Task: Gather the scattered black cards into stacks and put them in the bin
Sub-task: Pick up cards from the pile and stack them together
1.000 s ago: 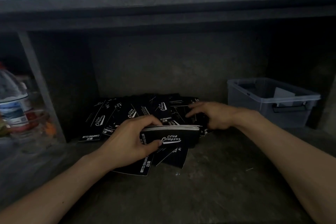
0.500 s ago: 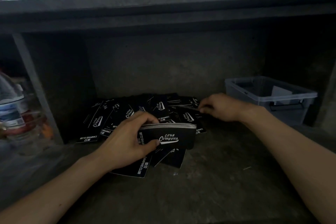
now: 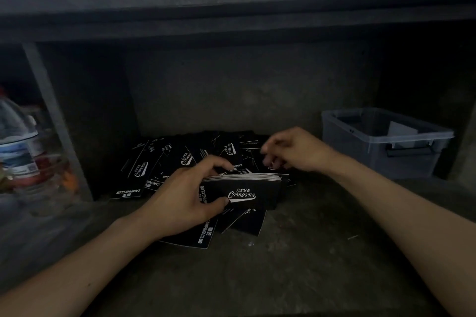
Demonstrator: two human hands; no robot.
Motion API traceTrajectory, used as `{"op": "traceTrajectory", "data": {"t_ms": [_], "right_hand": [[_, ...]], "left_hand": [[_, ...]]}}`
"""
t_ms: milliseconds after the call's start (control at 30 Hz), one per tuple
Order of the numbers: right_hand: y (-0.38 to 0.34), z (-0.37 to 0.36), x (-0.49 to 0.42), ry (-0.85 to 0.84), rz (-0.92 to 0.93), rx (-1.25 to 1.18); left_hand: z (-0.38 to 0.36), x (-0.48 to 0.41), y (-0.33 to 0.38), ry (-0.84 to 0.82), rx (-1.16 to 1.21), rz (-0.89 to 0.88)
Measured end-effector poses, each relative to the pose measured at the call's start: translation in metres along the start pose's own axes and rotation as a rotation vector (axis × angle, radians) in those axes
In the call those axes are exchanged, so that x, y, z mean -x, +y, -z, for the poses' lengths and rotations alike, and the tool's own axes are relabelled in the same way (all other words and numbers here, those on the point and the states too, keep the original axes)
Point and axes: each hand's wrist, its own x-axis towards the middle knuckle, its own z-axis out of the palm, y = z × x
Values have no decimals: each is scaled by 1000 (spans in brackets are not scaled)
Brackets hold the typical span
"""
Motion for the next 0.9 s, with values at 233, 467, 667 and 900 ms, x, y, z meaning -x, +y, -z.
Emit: {"op": "traceTrajectory", "data": {"t_ms": [233,467,667,900], "right_hand": [[24,-3,-10,-3,-244,218],[24,26,-10,164,-400,-238],[15,32,-7,123,-341,-547],[7,11,-4,248,-133,-409]], "left_hand": [[1,0,-3,6,-65,-44],[1,-1,0,43,-67,-28],[1,-1,0,43,-49,1],[2,-1,-1,69,-21,34]]}}
